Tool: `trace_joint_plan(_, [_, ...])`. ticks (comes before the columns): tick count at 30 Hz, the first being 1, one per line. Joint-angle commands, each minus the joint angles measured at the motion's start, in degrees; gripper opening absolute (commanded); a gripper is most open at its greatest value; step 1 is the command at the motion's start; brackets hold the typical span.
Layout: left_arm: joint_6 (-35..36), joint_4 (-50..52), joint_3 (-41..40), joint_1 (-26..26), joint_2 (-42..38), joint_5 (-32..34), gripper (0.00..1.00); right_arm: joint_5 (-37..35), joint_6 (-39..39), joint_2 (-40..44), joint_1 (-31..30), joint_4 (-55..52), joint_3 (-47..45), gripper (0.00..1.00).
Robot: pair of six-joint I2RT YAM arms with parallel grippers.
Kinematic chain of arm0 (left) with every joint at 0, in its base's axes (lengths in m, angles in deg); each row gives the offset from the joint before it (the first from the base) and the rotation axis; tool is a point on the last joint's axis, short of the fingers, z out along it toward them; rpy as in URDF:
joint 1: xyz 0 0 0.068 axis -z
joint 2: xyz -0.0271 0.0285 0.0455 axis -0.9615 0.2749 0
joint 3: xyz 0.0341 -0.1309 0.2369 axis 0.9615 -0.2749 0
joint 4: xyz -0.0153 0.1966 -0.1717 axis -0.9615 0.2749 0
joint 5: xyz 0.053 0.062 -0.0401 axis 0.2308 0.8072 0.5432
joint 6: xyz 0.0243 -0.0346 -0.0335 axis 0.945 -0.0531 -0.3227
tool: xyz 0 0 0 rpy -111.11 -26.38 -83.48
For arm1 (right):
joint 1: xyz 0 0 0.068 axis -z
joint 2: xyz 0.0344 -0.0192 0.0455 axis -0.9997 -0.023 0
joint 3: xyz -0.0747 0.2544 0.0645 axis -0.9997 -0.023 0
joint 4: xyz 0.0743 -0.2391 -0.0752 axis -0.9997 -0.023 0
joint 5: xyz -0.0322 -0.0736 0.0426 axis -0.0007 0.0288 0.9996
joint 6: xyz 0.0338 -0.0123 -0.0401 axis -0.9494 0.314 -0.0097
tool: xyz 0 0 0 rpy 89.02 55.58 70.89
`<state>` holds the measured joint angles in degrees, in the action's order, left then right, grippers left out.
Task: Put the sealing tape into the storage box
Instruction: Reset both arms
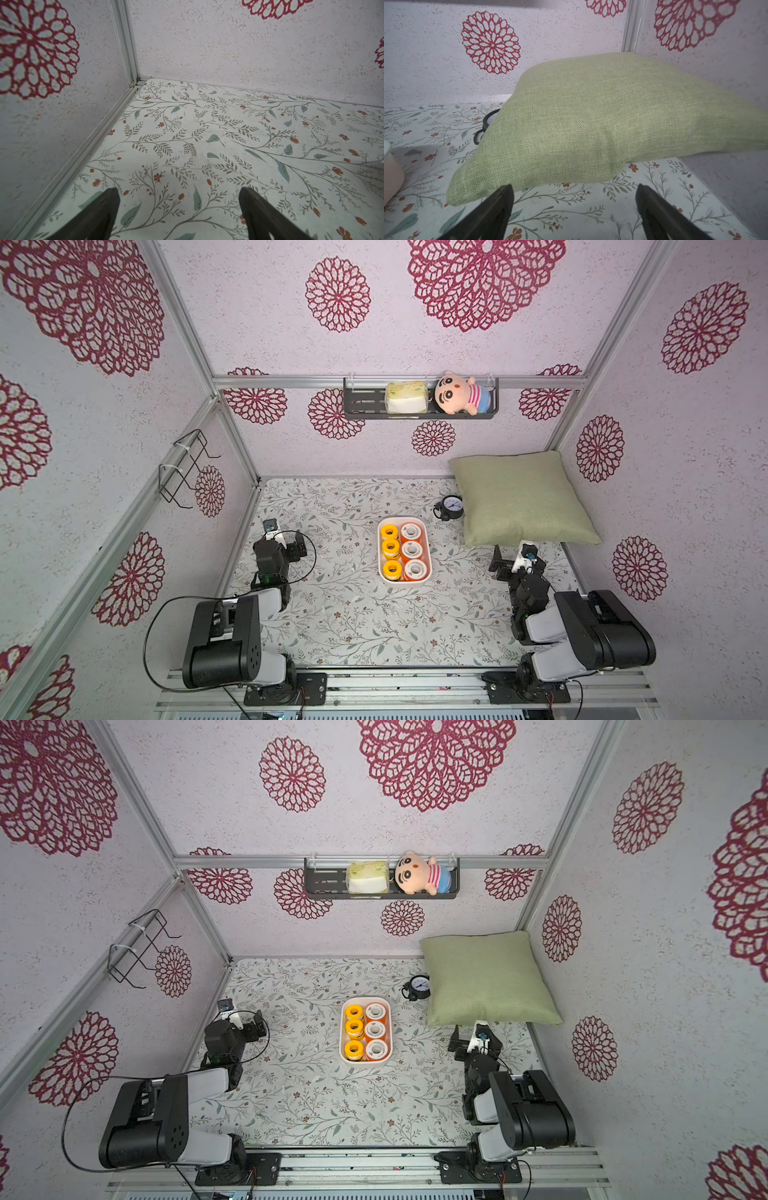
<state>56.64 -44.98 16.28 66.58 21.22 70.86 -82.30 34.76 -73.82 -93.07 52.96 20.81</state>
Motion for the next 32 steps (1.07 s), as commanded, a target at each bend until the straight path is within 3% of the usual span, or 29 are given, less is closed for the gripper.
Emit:
trace_joint_plan(1, [1.1,-7.6,-0.3,-0.5,3.6,-2.9,0.97,0.2,0.4,0.3,0.4,4.9,0.7,0.99])
trace_joint_plan(7, [-0.4,-5.8,0.6,-0.9,3.8,-0.6,0.97,-2.5,-0.5,0.1,0.3,-6.5,6.9,0.99])
trace_joint_plan(32, [-1.2,-4.4,1.1,-0.8,3.6,1.4,0.97,-2.7,-0.3,0.0,0.1,-5.9,6.7,0.99])
